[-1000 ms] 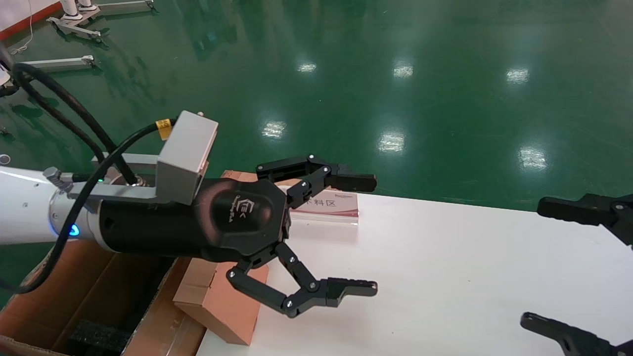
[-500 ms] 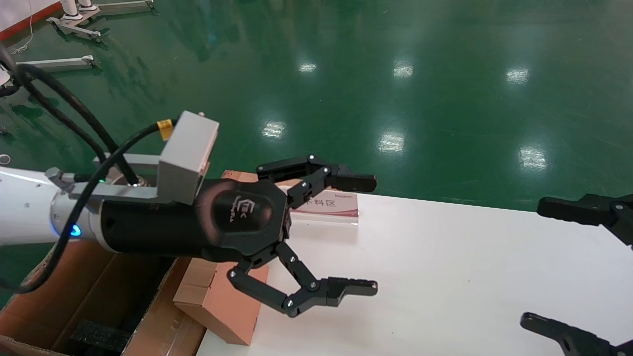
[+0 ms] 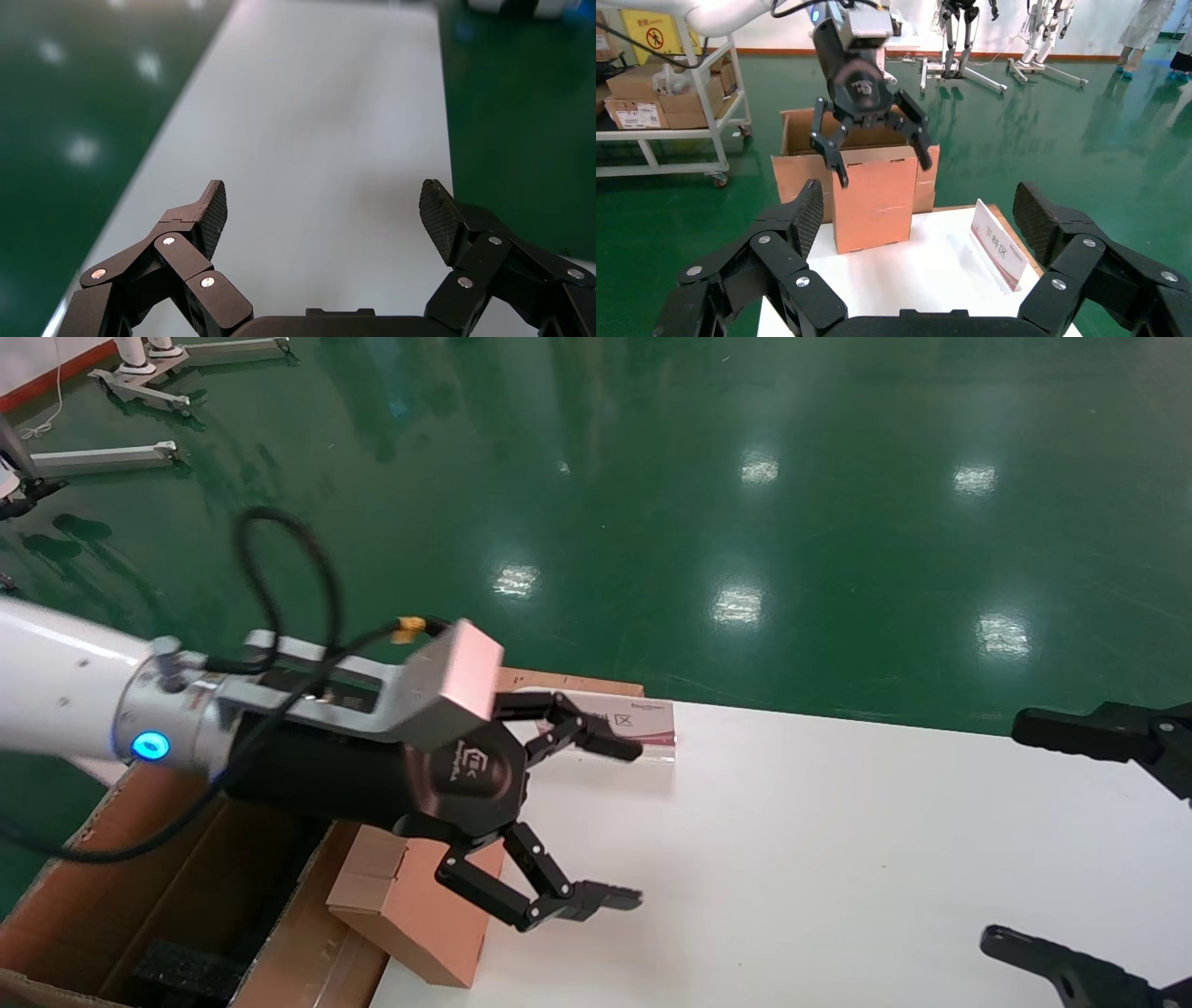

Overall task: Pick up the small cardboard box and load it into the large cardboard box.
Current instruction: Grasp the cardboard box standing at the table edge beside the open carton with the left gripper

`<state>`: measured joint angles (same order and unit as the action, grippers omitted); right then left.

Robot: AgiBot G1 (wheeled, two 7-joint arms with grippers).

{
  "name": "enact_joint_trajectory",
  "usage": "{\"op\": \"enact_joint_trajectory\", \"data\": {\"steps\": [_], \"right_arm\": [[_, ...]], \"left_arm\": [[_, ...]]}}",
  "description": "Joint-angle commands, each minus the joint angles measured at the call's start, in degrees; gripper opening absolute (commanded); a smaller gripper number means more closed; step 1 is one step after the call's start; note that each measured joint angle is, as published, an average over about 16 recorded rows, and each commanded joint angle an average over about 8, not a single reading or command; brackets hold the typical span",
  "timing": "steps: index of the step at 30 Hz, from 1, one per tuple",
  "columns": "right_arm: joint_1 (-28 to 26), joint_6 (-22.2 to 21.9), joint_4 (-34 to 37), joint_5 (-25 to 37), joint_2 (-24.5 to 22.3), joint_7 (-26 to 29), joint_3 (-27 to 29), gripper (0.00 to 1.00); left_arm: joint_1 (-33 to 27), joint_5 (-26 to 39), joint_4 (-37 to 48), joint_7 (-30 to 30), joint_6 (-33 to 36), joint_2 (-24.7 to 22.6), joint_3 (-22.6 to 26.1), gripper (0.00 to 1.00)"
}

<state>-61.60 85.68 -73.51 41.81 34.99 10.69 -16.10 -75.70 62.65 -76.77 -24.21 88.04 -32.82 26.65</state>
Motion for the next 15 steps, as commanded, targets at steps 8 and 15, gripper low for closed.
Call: {"op": "enact_joint_trajectory", "data": {"steps": [8, 15], "right_arm": [[0.0, 0.0, 0.0, 0.0, 0.0, 0.0, 0.0, 1.00], [0.0, 0.0, 0.0, 0.0, 0.0, 0.0, -0.1, 1.00]], "left_arm": [[-14.2, 14.4, -0.3, -11.1, 2.6, -2.5, 12.8, 1.00], [-25.2, 21.6, -0.5, -19.3, 2.9, -4.6, 25.2, 1.00]]}}
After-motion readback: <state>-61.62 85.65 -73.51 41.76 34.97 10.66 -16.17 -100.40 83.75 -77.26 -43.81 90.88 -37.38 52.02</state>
